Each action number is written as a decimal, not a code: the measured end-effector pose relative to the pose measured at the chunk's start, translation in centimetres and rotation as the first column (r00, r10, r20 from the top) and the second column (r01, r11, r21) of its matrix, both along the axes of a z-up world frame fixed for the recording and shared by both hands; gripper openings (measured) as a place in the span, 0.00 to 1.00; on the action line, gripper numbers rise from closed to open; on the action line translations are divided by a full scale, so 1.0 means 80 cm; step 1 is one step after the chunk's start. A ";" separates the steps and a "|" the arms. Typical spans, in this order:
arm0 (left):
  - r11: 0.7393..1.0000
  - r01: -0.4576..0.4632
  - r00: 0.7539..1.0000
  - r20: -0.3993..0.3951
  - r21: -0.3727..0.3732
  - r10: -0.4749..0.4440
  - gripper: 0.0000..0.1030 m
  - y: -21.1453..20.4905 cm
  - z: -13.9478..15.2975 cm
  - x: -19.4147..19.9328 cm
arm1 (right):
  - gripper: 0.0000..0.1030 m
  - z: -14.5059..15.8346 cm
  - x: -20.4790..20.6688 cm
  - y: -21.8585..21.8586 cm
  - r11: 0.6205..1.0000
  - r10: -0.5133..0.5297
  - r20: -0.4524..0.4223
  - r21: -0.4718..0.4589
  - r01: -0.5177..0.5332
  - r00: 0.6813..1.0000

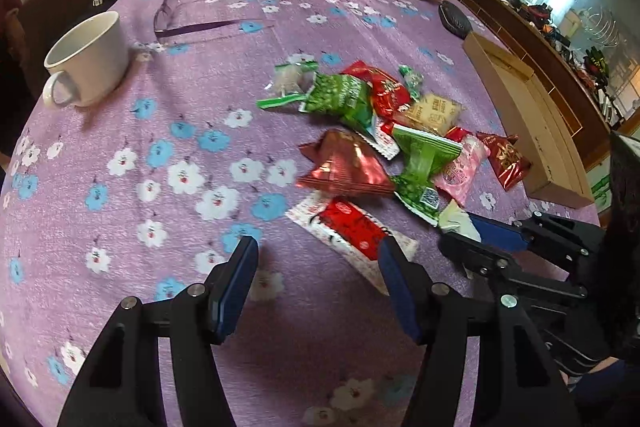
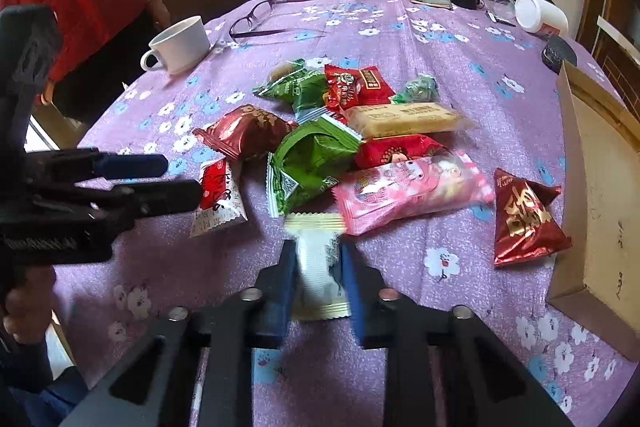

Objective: Organize snacks
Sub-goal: 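Grasp the red-and-white packet with left gripper while right grasps white packet, then carry both held packets over the cardboard tray with both grippers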

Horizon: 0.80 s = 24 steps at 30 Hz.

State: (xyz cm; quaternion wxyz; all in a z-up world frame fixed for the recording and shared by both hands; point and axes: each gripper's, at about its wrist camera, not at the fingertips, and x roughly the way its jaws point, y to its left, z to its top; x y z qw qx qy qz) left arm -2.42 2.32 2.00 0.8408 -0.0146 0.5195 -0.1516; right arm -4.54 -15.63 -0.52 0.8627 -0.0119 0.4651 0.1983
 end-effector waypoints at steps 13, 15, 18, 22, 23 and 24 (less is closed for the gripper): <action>0.995 -0.069 0.997 0.050 0.077 0.065 0.49 -0.034 -0.014 0.011 | 0.21 0.011 -0.021 -0.041 0.996 -0.056 0.040 0.073 0.053 0.998; 0.996 -0.067 0.997 0.054 0.063 0.064 0.33 -0.031 -0.012 0.009 | 0.21 0.011 -0.023 -0.044 0.995 -0.061 0.046 0.078 0.057 0.997; 0.998 -0.055 0.997 0.057 0.034 0.053 0.26 -0.029 -0.010 0.008 | 0.21 0.013 -0.023 -0.047 0.994 -0.065 0.048 0.089 0.061 0.997; 0.999 -0.045 0.997 0.067 0.014 0.044 0.19 -0.028 -0.006 0.004 | 0.21 0.013 -0.024 -0.051 0.993 -0.078 0.048 0.094 0.073 0.996; 0.999 -0.045 0.996 0.073 0.016 0.043 0.18 -0.029 -0.004 0.003 | 0.21 0.014 -0.023 -0.054 0.992 -0.082 0.049 0.098 0.077 0.995; 0.999 -0.044 0.995 0.089 0.023 0.042 0.18 -0.029 0.000 0.002 | 0.21 0.014 -0.024 -0.055 0.992 -0.085 0.049 0.101 0.080 0.995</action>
